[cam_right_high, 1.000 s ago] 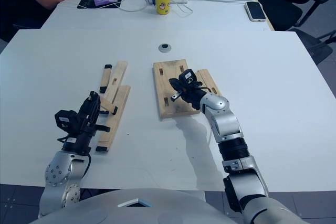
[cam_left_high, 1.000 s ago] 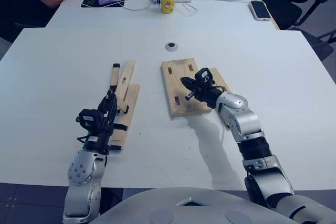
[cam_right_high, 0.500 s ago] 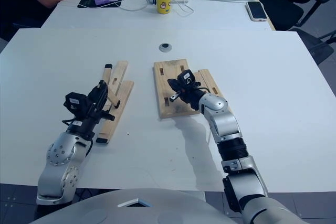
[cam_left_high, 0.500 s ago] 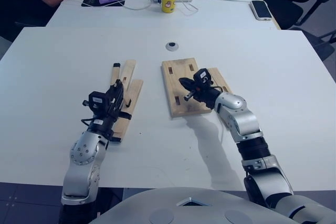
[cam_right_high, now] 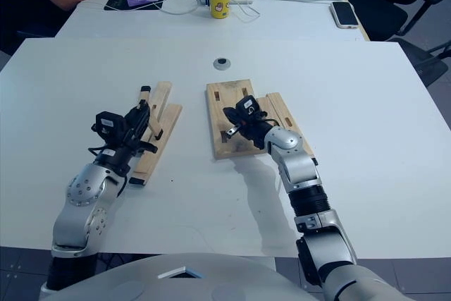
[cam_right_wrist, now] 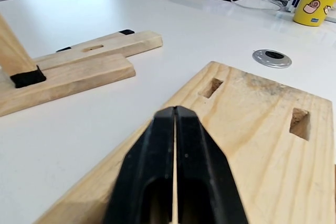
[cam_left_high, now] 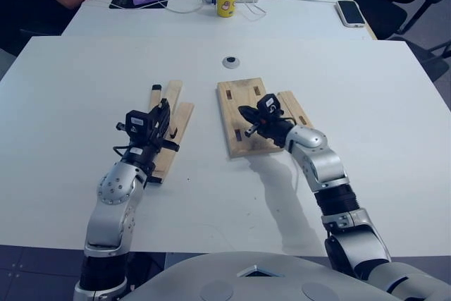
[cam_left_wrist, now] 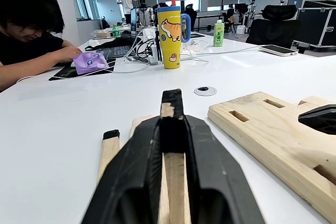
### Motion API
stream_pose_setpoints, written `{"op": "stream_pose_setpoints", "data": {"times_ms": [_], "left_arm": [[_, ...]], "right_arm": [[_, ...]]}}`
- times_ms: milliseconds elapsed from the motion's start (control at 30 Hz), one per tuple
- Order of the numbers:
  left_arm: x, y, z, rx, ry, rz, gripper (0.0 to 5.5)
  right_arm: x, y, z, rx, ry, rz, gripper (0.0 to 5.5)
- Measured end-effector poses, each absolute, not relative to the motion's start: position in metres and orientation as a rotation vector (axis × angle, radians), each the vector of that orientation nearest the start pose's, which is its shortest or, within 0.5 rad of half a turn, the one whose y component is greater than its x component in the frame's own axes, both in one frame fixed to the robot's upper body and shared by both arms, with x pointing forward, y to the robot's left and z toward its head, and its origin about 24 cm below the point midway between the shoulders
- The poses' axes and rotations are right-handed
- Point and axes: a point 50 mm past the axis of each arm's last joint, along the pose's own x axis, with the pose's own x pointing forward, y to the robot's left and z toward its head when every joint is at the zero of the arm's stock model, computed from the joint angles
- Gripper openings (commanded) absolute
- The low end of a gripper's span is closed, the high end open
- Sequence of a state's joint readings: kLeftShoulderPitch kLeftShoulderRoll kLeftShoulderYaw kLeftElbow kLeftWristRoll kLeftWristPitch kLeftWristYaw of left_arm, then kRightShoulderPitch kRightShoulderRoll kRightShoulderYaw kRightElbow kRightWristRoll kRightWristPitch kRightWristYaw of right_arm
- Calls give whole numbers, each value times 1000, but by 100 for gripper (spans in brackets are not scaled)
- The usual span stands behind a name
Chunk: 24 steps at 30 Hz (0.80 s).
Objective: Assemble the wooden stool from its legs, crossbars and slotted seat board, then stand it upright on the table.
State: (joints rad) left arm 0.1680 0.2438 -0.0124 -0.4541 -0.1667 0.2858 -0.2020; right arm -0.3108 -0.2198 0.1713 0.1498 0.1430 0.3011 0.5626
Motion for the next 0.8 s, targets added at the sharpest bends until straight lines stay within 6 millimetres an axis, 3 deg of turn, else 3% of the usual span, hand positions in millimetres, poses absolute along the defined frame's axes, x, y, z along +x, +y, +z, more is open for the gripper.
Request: {"op": "stream_pose_setpoints", "data": {"times_ms": [200, 233, 400, 567, 733, 800], "left_arm": [[218, 171, 86, 76, 22, -256, 46], [218, 171, 86, 77, 21, -256, 82], [212, 179, 75, 76, 63, -215, 152], [211, 175, 92, 54, -67, -229, 223], [207, 187, 117, 32, -222, -195, 227], [217, 189, 136, 19, -304, -191, 210]], "right_arm": [[295, -112, 56, -100, 214, 753, 0], [295, -112, 56, -100, 213, 752, 0], [295, -112, 56, -98, 213, 753, 0], [295, -112, 54, -95, 216, 752, 0], [295, -112, 53, -93, 217, 747, 0], [294, -112, 51, -91, 221, 740, 0]]}}
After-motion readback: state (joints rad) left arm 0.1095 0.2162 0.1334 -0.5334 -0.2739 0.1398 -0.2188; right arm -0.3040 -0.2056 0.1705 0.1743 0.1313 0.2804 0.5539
